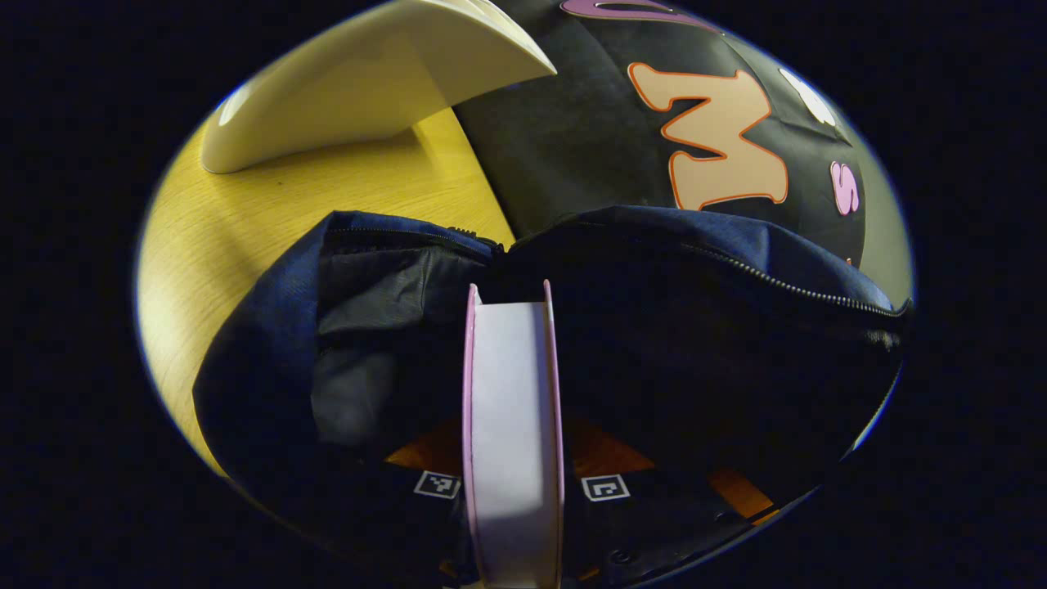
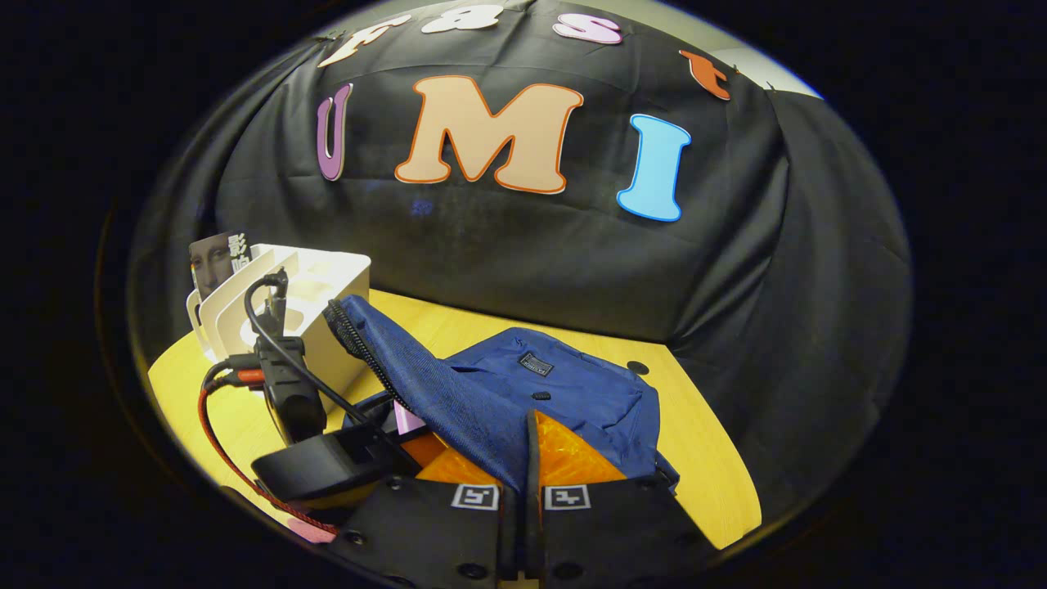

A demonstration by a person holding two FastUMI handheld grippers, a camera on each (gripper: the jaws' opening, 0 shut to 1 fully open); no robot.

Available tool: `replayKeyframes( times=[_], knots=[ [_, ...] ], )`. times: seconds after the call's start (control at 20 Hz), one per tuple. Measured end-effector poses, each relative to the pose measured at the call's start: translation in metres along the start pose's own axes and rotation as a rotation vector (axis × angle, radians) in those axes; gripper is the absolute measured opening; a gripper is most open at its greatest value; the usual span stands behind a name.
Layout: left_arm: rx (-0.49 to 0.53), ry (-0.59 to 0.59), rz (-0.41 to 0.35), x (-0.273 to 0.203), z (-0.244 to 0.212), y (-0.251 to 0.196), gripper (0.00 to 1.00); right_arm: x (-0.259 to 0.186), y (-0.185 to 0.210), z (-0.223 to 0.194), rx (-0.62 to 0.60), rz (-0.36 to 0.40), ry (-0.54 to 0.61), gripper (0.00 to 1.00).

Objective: Open the schoolbag, grab two books from the bookshelf and put them into the schoolbag.

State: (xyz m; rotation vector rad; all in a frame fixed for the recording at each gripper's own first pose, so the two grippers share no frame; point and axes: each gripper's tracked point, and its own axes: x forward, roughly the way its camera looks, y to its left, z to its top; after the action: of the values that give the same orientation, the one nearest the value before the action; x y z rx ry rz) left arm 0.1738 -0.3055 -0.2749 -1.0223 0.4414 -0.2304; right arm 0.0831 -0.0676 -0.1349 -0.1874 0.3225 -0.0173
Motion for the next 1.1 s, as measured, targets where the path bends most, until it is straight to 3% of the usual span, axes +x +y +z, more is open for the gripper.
replayKeyframes(
  times=[0.1,0.15,0.5,0.75,1.1],
  knots=[
    [0.041,0.027,0.060,-0.007,0.002,0.010,0.37,0.006,-0.005,-0.003,0.013,-0.006,0.016,0.05],
    [0.071,0.034,0.091,-0.012,0.003,0.015,0.51,0.008,-0.006,-0.004,0.019,-0.009,0.021,0.06],
    [0.242,0.146,0.155,-0.065,0.001,0.008,0.91,0.013,-0.014,-0.002,0.009,-0.008,0.036,0.08],
    [0.378,0.225,0.205,-0.110,0.016,0.014,0.92,0.011,-0.015,-0.003,-0.012,0.002,0.050,0.06],
    [0.439,0.396,0.178,-0.195,0.045,-0.013,0.92,0.010,-0.010,-0.008,-0.054,0.005,0.069,0.06]
  ],
)
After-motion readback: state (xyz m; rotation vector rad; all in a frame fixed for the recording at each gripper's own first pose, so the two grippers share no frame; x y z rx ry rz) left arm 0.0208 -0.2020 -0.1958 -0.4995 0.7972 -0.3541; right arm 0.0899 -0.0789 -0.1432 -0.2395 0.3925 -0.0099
